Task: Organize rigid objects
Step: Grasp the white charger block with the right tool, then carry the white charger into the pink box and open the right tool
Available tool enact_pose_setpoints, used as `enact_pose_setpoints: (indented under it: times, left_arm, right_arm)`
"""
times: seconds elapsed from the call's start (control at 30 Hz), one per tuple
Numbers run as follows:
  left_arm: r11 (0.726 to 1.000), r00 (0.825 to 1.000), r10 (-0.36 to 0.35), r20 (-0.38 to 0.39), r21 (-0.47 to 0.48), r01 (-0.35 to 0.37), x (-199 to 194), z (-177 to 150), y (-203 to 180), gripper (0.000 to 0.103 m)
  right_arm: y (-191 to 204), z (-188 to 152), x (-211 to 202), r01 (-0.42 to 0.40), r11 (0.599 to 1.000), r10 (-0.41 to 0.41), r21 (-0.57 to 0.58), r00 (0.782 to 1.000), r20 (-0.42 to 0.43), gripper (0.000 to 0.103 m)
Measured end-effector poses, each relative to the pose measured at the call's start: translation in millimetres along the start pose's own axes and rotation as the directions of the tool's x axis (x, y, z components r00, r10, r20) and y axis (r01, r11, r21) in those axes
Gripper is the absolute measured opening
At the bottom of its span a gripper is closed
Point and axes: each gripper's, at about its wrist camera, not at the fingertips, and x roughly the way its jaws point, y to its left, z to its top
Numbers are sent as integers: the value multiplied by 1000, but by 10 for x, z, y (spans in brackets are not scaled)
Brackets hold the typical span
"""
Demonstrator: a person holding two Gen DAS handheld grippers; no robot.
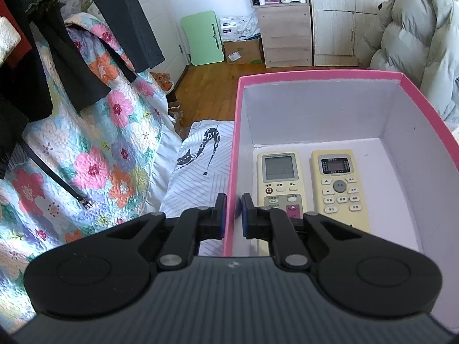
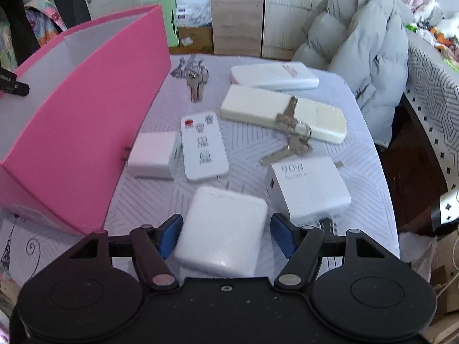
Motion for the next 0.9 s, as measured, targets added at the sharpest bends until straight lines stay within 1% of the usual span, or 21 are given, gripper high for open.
enact_pose_setpoints:
  times: [0.03,0.07,0.1,0.17,0.3,0.33,0.47,0.53,0.57,0.6,0.63,0.67,0.7,0.73,0.77,0.8,0.87,0.9]
  left_arm:
    - [1000,1000,2,0,3,-2,0,-1,-6,10]
    - [1000,1000,2,-1,4,-2,0,-2,-6,10]
    - [1000,1000,0,-1,3,0,1,-3,-9,10]
    - [1000,1000,2,0,4,-2,0,-6,-13,10]
    - [1000,1000,-10,1,-11,10,-3,-8,-1,10]
    - [1000,1000,-10,1,-13,10,-5,-11,-2,10]
    - [1000,1000,-20,7,-18,20,-14,-20,13,9]
    - [1000,1000,-18,7,-19,18,-12,-19,23,9]
    - [1000,1000,-17,5,-19,17,-13,-19,29,9]
    - [1000,1000,-16,4,-21,16,-13,-18,31,9]
    - [1000,1000,-14,5,-22,14,-16,-21,30,9]
    - [1000,1000,-11,5,-21,11,-14,-21,31,9]
    - [1000,1000,-10,5,-22,10,-16,-19,32,9]
    - [1000,1000,-12,6,-24,13,-16,-20,39,9]
    - [1000,1000,-17,6,-27,17,-14,-17,38,9]
    - [999,1000,-22,7,-30,22,-13,-17,47,9]
    - [999,1000,-29,8,-39,29,-14,-17,63,9]
    - [999,999,-32,8,-41,32,-15,-18,63,9]
  right_arm:
    - [-17,-14,-15,-7,1000,7,9,1000,-3,73]
    - [-21,-36,-33,-15,1000,15,13,1000,0,65]
    - [-37,-53,-61,-34,999,33,14,999,16,64]
    - [-35,-80,-99,-41,999,42,-4,998,41,62]
    - [-15,-63,-186,-16,999,18,-32,996,82,61]
    - [-17,-44,-228,-21,999,24,-32,995,96,61]
    - [-26,93,-470,-73,997,77,-29,984,161,61]
    - [-19,239,-620,-122,992,124,-25,972,198,61]
    - [-11,320,-676,-170,985,171,-23,965,200,61]
    - [14,420,-731,-242,969,246,-43,950,192,61]
    - [75,533,-778,-333,941,340,-69,921,189,61]
    - [128,615,-788,-397,914,405,-79,895,189,61]
    - [225,721,-769,-465,880,476,-101,864,165,61]
    - [325,816,-723,-513,851,525,-115,841,132,61]
    - [415,896,-667,-539,834,550,-118,828,108,61]
    - [516,981,-585,-552,824,563,-130,822,80,61]
    - [733,1134,-362,-559,817,566,-139,824,12,61]
    - [829,1197,-235,-573,808,574,-133,818,-36,61]
